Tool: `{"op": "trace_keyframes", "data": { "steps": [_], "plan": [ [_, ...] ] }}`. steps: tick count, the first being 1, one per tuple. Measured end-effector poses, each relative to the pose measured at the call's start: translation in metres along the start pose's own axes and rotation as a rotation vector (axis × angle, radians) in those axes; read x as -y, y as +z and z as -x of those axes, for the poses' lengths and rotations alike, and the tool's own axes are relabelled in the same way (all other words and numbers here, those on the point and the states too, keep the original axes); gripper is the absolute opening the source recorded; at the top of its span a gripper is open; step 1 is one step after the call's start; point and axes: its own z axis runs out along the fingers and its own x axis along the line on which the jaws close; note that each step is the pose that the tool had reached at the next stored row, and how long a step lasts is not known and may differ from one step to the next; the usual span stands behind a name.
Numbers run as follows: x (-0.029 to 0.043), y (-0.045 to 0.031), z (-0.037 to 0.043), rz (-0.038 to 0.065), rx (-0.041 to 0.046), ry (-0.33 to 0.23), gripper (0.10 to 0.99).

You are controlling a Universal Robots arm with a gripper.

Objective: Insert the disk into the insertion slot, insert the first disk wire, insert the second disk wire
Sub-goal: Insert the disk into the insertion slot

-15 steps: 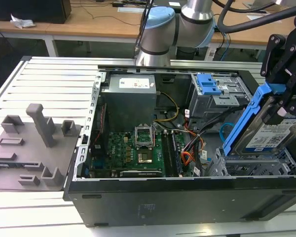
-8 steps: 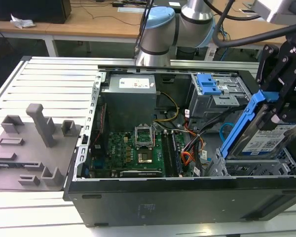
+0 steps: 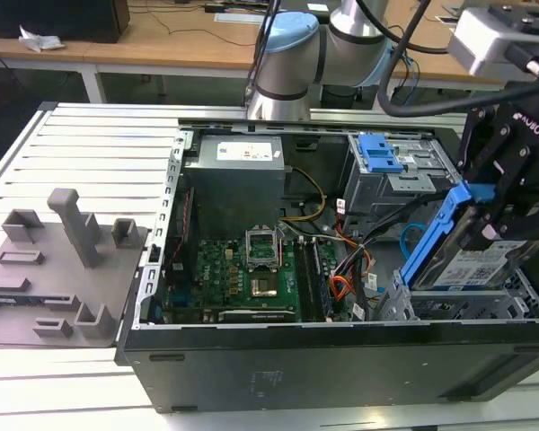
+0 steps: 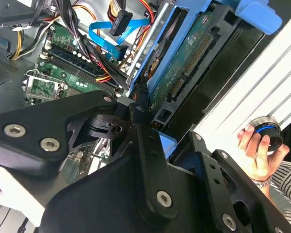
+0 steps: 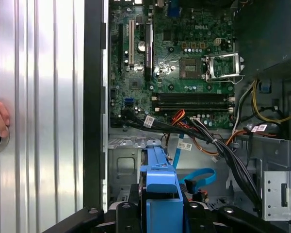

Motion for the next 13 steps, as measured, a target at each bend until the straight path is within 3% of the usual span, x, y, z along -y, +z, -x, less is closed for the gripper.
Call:
{"op": "trace_keyframes", "data": {
  "steps": [8,13],
  "plan": [
    [0.0005,0.0114,0.0000,0.000,-0.0001,0.000,0.365],
    [0.0005,0.0123,0.0001,0.000,-0.0001,0.000,0.365]
  ]
}}
